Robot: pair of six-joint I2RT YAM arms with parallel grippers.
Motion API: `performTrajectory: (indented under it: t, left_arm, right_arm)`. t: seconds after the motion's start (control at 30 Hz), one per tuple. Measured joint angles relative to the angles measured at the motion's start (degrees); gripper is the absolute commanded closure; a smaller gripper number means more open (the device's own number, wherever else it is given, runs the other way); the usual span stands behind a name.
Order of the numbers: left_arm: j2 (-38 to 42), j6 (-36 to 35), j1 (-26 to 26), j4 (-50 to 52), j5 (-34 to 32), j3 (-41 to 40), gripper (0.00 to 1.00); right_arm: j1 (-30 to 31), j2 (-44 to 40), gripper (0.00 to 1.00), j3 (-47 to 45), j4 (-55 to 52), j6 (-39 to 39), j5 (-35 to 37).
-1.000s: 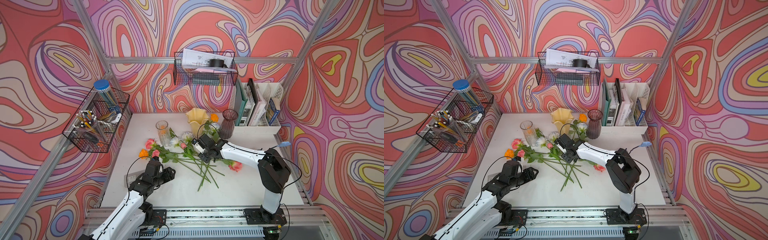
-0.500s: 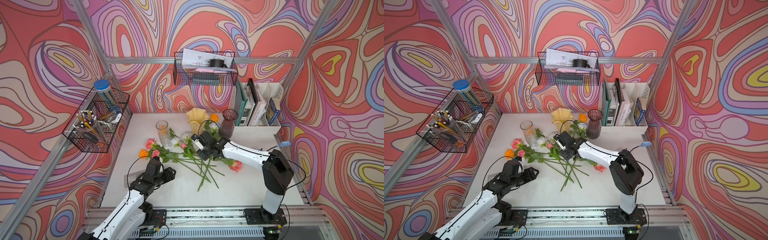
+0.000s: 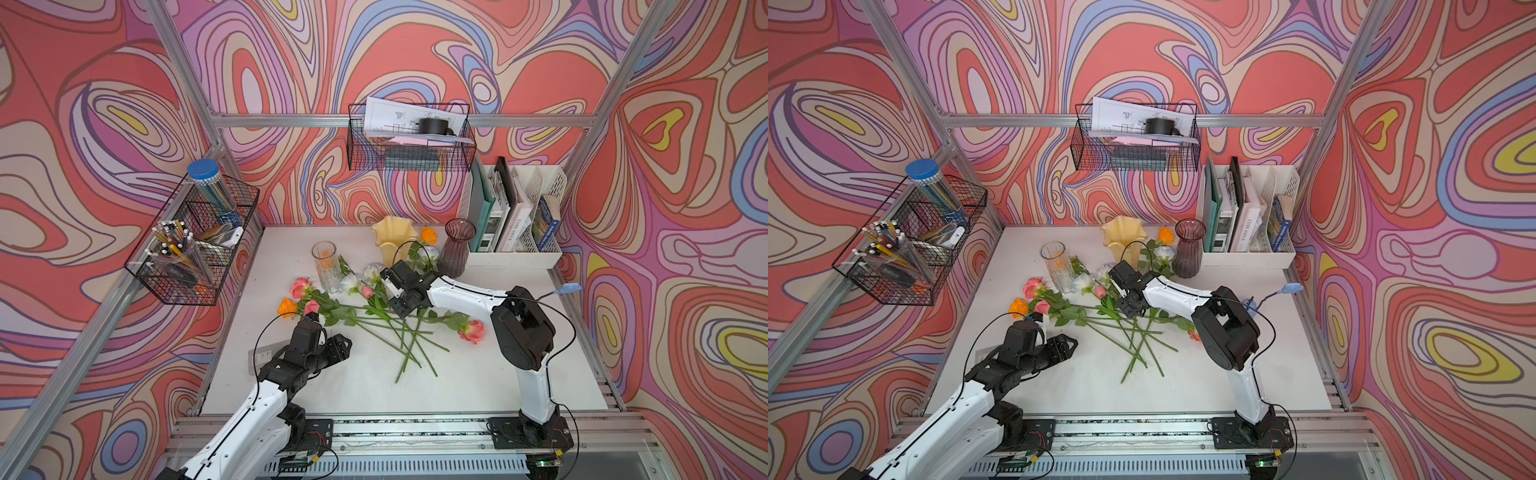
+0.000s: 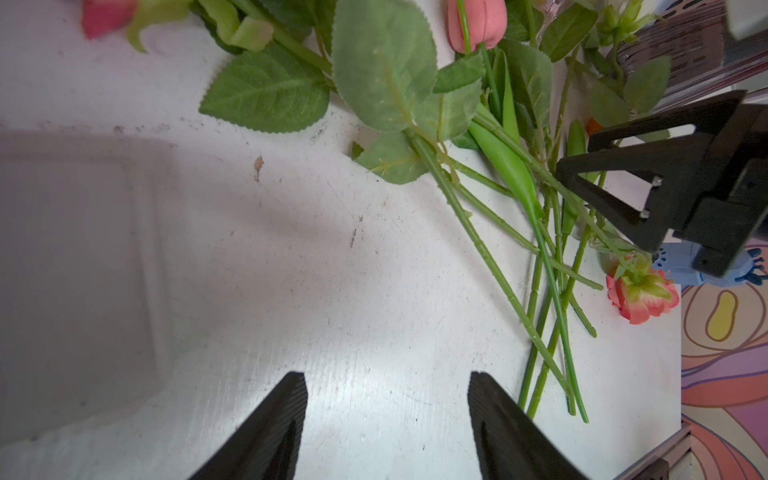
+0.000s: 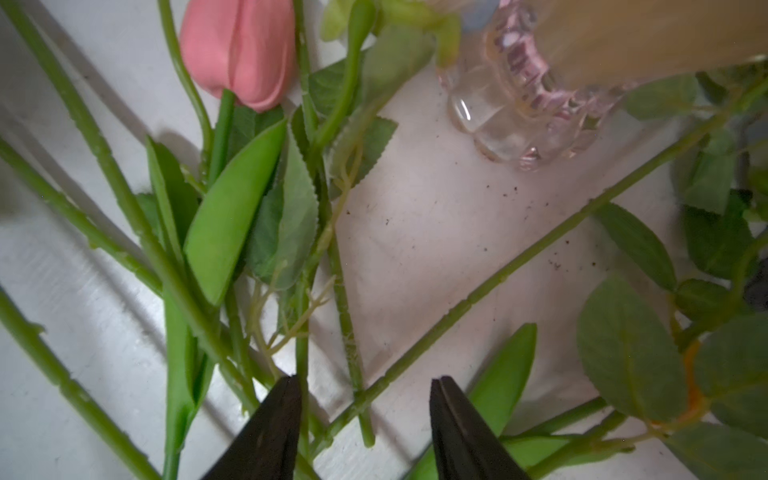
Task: Arrange the flowers in different vases according to their colors
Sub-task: Pick up the flower at the center of the board.
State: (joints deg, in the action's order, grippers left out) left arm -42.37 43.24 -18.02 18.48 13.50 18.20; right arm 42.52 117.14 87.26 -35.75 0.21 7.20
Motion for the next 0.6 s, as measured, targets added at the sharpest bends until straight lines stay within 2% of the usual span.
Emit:
performTrajectory:
  t: [0.3, 0.43, 0.6]
  left_arm:
    - [-0.1, 0.0, 0.0, 0.0, -0.2, 0.0, 0.32]
    - [-0.1, -0.1, 0.0, 0.0, -0.2, 0.0, 0.32]
    - [-0.4, -0.2, 0.0, 0.0, -0.2, 0.0, 0.32]
  right_arm:
    - [-6.0, 0.0, 0.48, 2.1, -1.3, 7.6, -0.1]
    - [-6.2, 0.0, 0.48, 1.7, -0.7, 9.6, -1.9]
    - [-5.5, -2.7, 0.48, -3.3, 1.9, 10.6, -4.1]
